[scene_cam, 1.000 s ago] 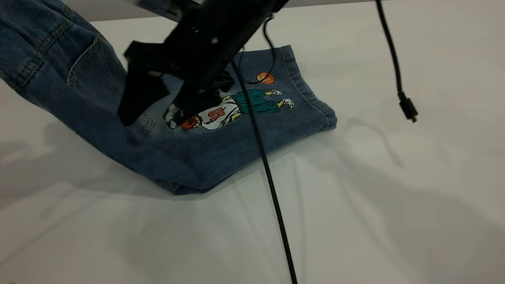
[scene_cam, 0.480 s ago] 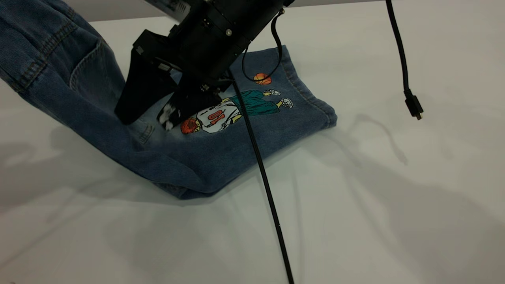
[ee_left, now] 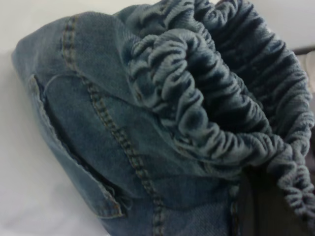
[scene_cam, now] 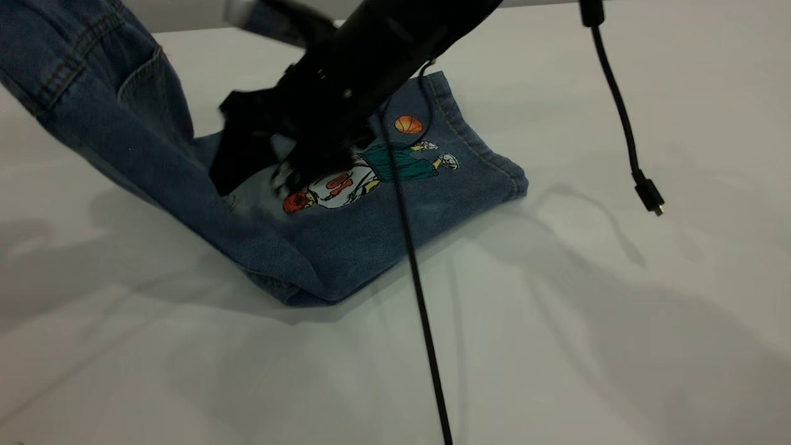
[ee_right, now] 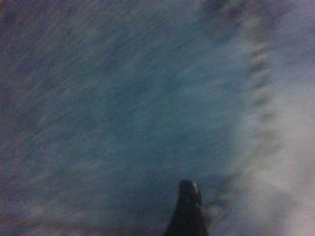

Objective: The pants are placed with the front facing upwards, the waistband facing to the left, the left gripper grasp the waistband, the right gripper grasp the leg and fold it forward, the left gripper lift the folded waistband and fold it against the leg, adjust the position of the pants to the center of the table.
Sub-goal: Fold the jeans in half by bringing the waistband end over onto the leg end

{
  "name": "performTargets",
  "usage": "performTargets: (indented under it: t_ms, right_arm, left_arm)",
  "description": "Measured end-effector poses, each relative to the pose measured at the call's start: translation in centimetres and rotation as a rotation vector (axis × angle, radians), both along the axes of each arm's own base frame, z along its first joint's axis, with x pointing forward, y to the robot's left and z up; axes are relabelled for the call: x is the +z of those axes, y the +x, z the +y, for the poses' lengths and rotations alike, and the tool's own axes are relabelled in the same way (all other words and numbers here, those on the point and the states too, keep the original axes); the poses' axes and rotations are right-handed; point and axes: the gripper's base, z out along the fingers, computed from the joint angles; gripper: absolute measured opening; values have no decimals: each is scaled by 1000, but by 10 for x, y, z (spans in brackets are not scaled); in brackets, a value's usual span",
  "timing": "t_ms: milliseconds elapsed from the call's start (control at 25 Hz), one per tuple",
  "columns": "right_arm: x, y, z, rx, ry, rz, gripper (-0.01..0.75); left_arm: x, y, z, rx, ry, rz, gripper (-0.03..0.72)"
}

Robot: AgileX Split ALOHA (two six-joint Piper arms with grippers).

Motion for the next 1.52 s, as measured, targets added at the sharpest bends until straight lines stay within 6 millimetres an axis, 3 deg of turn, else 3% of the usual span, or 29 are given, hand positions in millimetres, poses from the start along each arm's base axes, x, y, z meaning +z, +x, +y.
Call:
performTargets:
  t_ms: [160, 320, 520, 840, 1080, 1200, 1320, 1520]
  right_arm:
    - [1, -20, 22, 48, 8, 0, 515]
    - [1, -40, 40, 101, 10, -5, 515]
    - [1, -42, 41, 106, 8, -11, 515]
    - [18, -8, 12, 28, 15, -52, 515]
    - [39, 25, -26, -39, -22, -131, 515]
    - [62, 44, -50, -97, -12, -162, 515]
    - [98, 64, -74, -158, 29, -229, 515]
    - [158, 79, -103, -231, 88, -343, 514]
  left_arm:
    - [0, 2, -2, 9, 5, -12, 113]
    - [1, 5, -17, -35, 18, -32, 113]
    - [0, 7, -31, -72, 31, -41, 113]
    - [1, 6, -32, -91, 24, -35, 113]
    - [1, 5, -34, -103, 19, -33, 113]
    - [0, 5, -42, -135, 20, -33, 113]
    - [-2, 8, -53, -156, 53, -48, 113]
    - [-12, 15, -74, -165, 107, -49, 113]
